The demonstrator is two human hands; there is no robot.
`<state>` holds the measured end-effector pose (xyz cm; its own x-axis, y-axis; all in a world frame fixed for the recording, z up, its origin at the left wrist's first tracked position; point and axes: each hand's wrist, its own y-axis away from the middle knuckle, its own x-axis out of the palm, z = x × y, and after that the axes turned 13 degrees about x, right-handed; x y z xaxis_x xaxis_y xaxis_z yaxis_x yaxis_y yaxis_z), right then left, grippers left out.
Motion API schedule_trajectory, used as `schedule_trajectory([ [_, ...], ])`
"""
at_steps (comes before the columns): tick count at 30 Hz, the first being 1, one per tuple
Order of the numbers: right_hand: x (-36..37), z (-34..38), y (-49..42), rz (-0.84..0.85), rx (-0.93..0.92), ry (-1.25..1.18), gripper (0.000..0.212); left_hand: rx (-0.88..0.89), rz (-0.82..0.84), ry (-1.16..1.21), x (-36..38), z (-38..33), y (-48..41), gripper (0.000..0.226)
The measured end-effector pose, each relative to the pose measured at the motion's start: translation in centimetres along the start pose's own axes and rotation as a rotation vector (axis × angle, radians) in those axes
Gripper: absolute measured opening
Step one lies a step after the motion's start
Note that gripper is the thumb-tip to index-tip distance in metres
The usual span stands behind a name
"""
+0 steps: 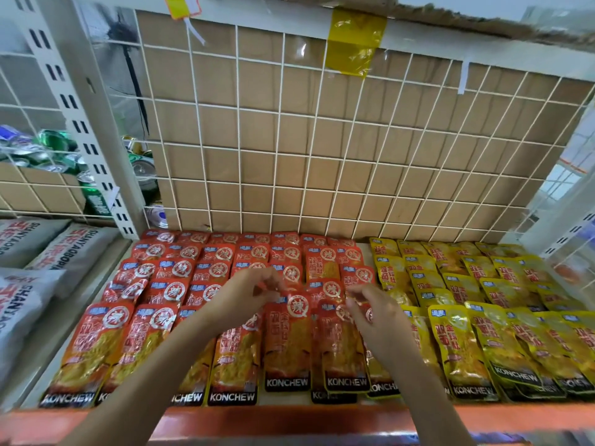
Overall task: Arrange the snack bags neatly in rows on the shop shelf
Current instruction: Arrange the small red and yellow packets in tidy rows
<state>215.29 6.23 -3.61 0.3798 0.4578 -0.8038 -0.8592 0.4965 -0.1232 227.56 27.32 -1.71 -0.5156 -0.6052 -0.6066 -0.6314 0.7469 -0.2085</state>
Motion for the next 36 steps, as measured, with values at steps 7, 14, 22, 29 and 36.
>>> schedule_trajectory([
  [7,1.0,1.2,0.3,0.028,-0.025,0.035,0.024,0.010,-0.028,-0.197,0.8,-0.1,1.4,0.014],
  [14,1.4,1.7,0.7,0.040,-0.047,0.029,0.025,0.059,-0.019,-0.351,1.6,1.3,2.3,0.013],
  [22,1.9,2.0,0.9,0.055,-0.065,0.052,0.025,-0.047,-0.058,-0.279,2.2,1.6,2.3,0.019],
  [29,2.8,3.7,-0.9,0.142,-0.122,0.126,0.032,0.001,-0.063,-0.359,2.5,2.4,3.1,0.046],
  [36,4.2,5.4,-3.3,0.231,-0.099,0.158,0.030,0.078,0.127,-0.475,2.5,2.7,4.6,0.083],
])
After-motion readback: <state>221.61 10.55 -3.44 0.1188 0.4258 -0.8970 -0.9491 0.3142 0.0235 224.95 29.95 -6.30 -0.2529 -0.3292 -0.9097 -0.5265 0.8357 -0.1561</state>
